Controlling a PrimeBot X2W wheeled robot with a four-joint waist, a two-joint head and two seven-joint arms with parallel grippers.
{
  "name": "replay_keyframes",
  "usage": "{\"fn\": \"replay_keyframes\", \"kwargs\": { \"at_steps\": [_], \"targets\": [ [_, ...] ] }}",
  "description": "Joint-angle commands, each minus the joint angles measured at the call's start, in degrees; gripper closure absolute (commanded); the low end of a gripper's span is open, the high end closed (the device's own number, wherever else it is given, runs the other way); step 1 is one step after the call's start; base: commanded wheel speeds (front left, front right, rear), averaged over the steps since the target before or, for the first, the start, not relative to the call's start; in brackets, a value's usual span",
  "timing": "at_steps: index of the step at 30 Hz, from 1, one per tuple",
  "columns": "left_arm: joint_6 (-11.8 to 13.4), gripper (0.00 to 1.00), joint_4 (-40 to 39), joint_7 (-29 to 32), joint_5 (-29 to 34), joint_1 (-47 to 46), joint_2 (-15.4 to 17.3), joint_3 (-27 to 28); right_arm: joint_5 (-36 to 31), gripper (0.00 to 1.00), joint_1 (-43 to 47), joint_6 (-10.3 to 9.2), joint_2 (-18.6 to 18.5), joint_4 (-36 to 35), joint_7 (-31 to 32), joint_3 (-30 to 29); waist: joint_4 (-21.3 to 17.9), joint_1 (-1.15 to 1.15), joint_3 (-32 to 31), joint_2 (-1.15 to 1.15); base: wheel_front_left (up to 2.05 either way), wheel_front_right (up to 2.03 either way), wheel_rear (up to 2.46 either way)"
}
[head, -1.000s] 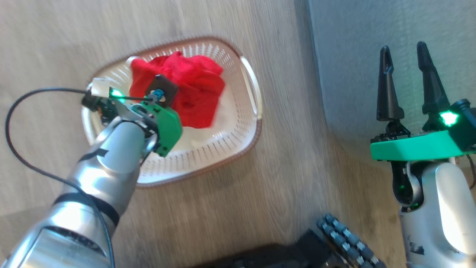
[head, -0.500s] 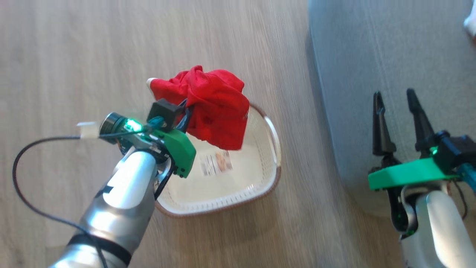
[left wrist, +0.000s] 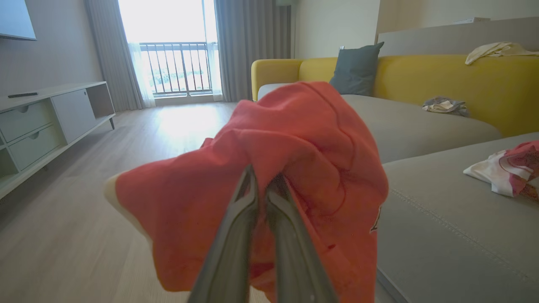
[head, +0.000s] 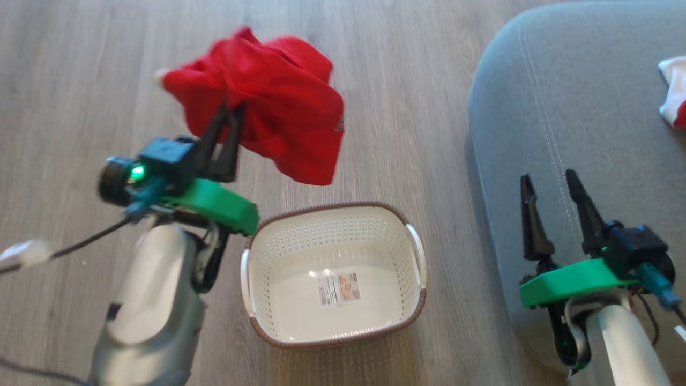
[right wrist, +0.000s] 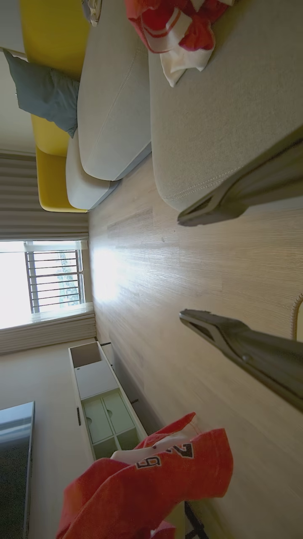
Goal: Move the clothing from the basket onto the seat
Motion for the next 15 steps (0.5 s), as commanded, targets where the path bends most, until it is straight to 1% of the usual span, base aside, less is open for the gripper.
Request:
{"fn": "replay_keyframes", "kwargs": {
  "at_steps": [1,5,9,12,15],
  "targets": [
    [0.0,1.00,-4.2,-0.6,0.1,-0.5,0.8,3.3,-0.8,0.00,-0.6,-0.01,-0.2,-1.7,-0.4,1.8,0.7,0.01,-1.3,-0.01,0.00,0.00,0.00],
    [-0.9,1.00,-12.2,-0.6,0.1,2.9,-0.2,7.6,-1.4,0.00,0.2,-0.01,-0.2,-1.6,-0.4,2.2,1.1,0.01,-2.9,-0.01,0.00,0.00,0.00],
    [-2.1,1.00,-18.1,-0.6,-0.3,5.5,-0.8,9.9,-1.0,0.00,0.8,-0.01,-0.2,-2.0,-0.4,2.3,1.4,0.01,-3.8,-0.01,0.00,0.00,0.00],
    [-3.2,1.00,-22.1,-0.6,-1.3,6.6,-0.9,10.2,-0.9,0.00,1.2,-0.01,-0.2,-2.5,-0.4,2.5,1.6,0.01,-3.9,-0.01,0.00,0.00,0.00],
    [-4.0,1.00,-25.9,-0.6,-2.7,7.3,-0.9,8.8,-1.3,0.00,1.6,-0.01,-0.2,-2.9,-0.4,3.0,1.9,0.01,-3.9,-0.01,0.00,0.00,0.00]
  ]
}}
